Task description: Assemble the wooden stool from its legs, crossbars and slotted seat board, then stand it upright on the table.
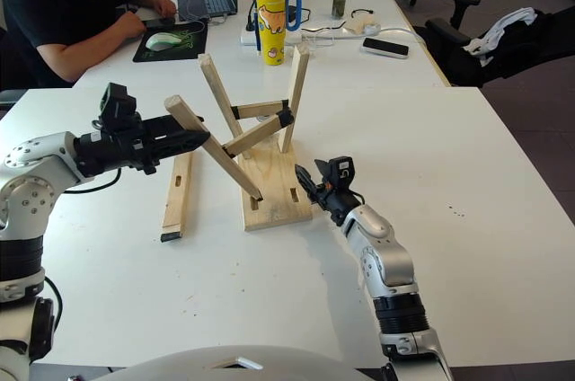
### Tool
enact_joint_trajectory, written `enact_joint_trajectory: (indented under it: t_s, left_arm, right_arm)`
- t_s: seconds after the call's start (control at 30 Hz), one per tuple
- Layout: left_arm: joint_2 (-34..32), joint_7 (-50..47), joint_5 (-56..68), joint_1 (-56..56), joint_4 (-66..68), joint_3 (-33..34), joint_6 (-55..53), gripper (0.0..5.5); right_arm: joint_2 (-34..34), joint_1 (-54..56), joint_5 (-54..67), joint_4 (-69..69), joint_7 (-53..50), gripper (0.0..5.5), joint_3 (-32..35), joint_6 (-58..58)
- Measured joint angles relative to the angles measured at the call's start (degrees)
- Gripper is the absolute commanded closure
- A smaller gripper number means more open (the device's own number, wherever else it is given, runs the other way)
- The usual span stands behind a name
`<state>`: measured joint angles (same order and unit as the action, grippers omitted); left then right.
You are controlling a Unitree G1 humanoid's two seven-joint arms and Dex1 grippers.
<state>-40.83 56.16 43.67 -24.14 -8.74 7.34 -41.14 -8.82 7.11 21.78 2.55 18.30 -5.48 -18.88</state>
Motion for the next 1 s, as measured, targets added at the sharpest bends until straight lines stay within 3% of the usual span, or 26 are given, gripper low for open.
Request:
enact_joint_trajectory:
  t_s: [0.33, 1.0]
  left_arm:
    - [-0.74, 4.92, -4.34, -1.05, 1.47, -3.38, 3.73, 3.48]
    - [-2.56, 8.1, -4.75, -4.49, 3.03, -3.93, 0.82, 3.48]
  right_arm:
    - [4.81, -0.21, -1.14, -1.19, 0.23, 2.72, -2.5, -1.97]
    - [4.37, -2.01, -5.68, -2.19, 1.71, 2.72, -5.23, -2.96]
